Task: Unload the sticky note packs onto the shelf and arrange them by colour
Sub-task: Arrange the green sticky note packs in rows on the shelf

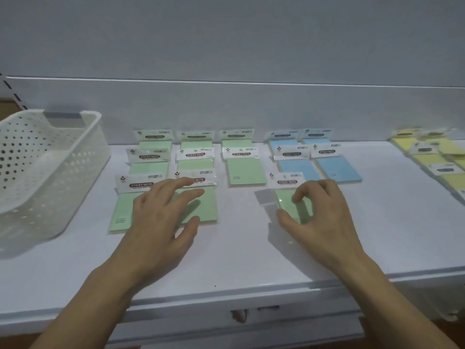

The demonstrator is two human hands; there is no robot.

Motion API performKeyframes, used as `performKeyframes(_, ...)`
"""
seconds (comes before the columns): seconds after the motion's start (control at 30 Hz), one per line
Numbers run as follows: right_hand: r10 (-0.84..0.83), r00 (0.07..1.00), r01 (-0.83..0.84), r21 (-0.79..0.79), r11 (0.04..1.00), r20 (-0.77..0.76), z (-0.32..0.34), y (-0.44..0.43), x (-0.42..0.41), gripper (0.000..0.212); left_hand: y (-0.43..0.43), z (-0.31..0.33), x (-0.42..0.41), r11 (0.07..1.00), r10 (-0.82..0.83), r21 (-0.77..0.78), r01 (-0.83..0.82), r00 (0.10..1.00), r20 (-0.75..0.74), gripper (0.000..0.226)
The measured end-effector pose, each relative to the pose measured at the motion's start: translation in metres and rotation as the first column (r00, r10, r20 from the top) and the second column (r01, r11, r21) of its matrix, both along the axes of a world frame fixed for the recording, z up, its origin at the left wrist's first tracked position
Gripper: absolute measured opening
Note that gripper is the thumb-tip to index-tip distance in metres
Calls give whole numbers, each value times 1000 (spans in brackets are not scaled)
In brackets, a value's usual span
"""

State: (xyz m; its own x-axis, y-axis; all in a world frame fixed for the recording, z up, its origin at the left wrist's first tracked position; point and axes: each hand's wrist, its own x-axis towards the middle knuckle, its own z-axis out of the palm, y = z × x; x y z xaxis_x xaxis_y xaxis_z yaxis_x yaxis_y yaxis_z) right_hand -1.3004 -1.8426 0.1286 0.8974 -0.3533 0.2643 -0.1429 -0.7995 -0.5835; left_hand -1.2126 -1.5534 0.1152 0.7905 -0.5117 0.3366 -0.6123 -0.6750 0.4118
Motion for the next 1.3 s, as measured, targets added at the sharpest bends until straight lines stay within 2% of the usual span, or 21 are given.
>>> performKeyframes(0.1,54,997,-54,-6,999,62,1,12,13,41,4,-2,2,1000,22,-4,-22,1000,-3,44)
performKeyframes(0.2,94,995,-97,-82,992,-33,6,28,34,45,2,-3,-1,999,4,40,-4,1000,13,42)
performKeyframes(0.3,63,993,-79,-164,983,-100,2,44,45,43,1,-3,-2,994,3,109,-5,1000,26,41)
performKeyframes(0.47,12,997,-28,-222,975,-77,-13,57,40,47,0,-5,-3,988,31,152,-31,1000,6,44)
performKeyframes(0.77,206,973,-217,-105,970,-108,-9,45,29,46,1,-2,-4,986,20,165,-17,1000,-20,45)
performKeyframes(1.0,190,980,-192,-35,981,-51,-10,46,29,44,1,-1,-5,989,25,149,-23,1000,-16,43)
performKeyframes(1.2,189,982,-190,-38,981,-11,-11,46,29,45,1,-3,-4,990,23,140,-23,1000,2,42)
performKeyframes(1.3,191,981,-191,24,981,-16,-11,47,26,45,1,-5,-4,991,27,131,-28,1000,9,40)
